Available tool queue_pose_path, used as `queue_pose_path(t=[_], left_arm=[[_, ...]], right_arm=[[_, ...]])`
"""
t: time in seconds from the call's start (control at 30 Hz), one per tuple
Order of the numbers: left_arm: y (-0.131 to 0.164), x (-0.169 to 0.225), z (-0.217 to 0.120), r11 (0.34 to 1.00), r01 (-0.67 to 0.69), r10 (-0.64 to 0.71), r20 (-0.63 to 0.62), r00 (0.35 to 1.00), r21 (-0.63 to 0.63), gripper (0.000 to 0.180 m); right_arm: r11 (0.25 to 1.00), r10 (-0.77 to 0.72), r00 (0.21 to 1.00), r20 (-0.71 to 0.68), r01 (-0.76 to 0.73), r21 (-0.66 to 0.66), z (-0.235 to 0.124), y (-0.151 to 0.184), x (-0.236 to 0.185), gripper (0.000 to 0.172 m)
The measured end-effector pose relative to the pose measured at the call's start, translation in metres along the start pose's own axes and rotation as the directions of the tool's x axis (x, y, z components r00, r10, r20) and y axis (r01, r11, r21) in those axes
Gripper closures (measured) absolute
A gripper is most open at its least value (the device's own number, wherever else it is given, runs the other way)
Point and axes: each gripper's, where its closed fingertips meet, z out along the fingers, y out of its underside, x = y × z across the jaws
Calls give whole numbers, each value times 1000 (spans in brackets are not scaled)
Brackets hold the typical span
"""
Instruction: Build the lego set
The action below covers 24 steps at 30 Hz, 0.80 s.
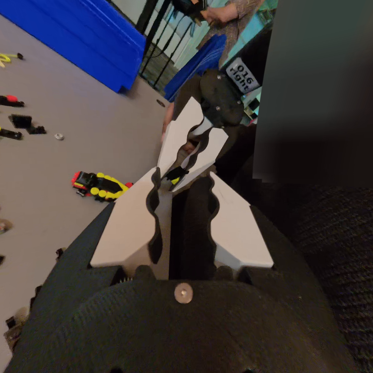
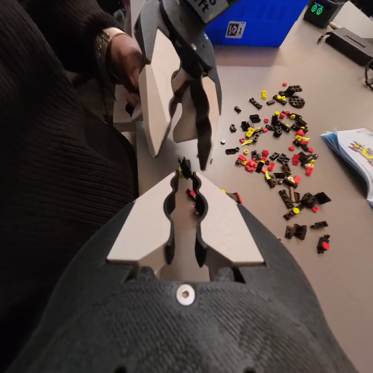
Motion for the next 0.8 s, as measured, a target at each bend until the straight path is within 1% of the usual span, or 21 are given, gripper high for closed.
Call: queue_pose_path(t=[0.03,0.1,0.2,0.23,0.27,0.53,0.8], left_arm=[[3,1,2,1000,-6,6,-7,1000,-15,139],[5,4,4,999,-39,39,-4,999,-28,144],[4,2,4,996,-87,88,26,996,-29,161],[3,3,3,995,-92,92,24,995,-26,165],[2,3,1,995,-93,94,18,995,-25,172],[5,2,1,994,-107,108,14,994,-35,173],[-8,2,-7,997,-65,66,-10,998,45,174]], right_arm=[[1000,12,1000,18,-12,-5,1,1,-2,160],[996,85,993,86,-86,9,2,0,-8,160],[974,205,959,196,-219,53,-2,-7,-14,160],[970,220,954,204,-237,62,-4,-8,-13,160],[968,222,954,199,-240,69,-5,-8,-11,160],[973,211,956,202,-226,55,-4,-7,-13,160],[948,240,947,213,-276,156,-16,-20,-3,160]])
